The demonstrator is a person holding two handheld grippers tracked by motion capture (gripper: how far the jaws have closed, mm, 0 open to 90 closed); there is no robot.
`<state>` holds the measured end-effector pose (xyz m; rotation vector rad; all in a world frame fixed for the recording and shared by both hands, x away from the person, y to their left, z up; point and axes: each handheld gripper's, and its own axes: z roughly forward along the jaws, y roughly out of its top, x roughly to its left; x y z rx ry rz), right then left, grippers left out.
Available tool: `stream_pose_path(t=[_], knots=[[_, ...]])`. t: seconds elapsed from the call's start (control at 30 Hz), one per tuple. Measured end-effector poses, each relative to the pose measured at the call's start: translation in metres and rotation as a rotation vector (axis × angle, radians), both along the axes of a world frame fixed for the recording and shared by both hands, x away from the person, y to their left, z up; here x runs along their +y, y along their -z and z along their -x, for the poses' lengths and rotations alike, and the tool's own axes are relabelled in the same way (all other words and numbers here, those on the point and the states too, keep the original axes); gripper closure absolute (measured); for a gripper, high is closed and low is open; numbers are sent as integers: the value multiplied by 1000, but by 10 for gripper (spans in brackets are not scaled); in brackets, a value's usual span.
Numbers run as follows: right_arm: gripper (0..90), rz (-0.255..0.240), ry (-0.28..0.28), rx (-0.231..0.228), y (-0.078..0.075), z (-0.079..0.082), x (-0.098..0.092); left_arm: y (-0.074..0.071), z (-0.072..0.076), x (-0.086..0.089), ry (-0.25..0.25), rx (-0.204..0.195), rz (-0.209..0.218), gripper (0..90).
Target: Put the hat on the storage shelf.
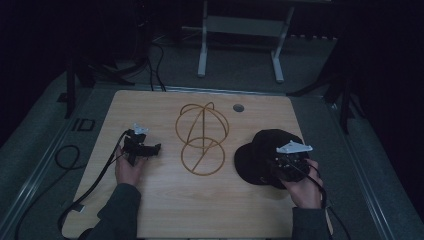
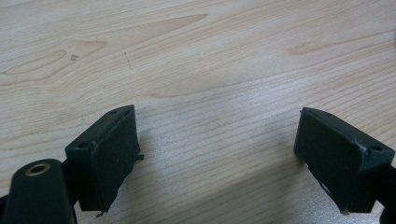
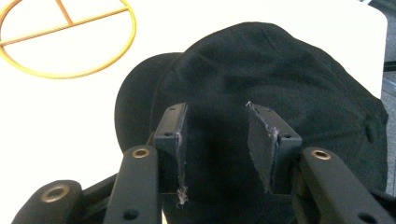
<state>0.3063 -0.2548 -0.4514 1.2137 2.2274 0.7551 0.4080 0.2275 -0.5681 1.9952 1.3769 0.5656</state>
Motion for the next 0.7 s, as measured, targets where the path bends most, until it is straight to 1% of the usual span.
stream_pose_path(t=[0.1,0.17,0.2,0.23,0.53,0.57,0.6,0.63,0.7], knots=[[577,6,6,19,-2,-6,6,0,0,0,0,0,-1,133],[575,10,5,22,-3,-8,8,0,0,1,-2,0,-2,133],[559,17,3,26,-3,-11,12,0,-1,1,-2,0,-1,133],[553,26,12,28,-3,-14,15,0,-1,1,-3,0,-2,133],[551,80,32,50,-3,-29,31,0,-1,1,-2,0,-2,133],[552,84,32,61,-3,-31,32,0,-1,1,-2,0,-2,133],[552,84,32,61,-3,-31,32,0,-1,1,-2,0,-2,133],[554,91,37,90,-1,-36,35,0,-1,1,-2,0,-2,133],[559,88,39,109,0,-40,37,0,0,1,-3,0,-2,133]])
